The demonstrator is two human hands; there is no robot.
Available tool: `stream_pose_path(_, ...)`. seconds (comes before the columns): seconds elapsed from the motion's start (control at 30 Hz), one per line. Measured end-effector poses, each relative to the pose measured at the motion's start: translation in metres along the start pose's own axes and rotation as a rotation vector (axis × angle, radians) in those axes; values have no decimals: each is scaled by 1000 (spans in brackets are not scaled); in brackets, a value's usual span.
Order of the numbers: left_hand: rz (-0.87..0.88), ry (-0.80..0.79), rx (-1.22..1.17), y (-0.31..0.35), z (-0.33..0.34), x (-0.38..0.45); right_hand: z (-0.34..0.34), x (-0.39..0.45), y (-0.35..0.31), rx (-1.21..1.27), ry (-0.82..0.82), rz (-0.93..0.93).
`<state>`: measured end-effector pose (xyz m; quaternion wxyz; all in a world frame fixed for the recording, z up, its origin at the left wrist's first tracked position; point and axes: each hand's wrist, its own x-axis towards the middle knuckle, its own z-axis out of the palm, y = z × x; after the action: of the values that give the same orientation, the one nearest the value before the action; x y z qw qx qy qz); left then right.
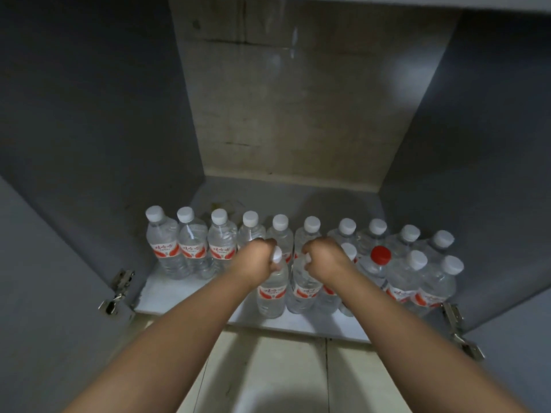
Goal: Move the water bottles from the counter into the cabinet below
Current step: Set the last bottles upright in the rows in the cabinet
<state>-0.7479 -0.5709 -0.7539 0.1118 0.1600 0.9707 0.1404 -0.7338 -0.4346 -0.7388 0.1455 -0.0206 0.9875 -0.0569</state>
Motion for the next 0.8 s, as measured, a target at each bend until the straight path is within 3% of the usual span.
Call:
stream_pose_path(0.4,-2,37,33,9,4,13,8,20,1,95,72,63)
stream_pose_path(0.73,38,38,85,-1,11,14,20,7,13,43,178,-79)
stream_pose_path(0.8,43,28,127,0,5,7,14,-4,12,64,295,-118)
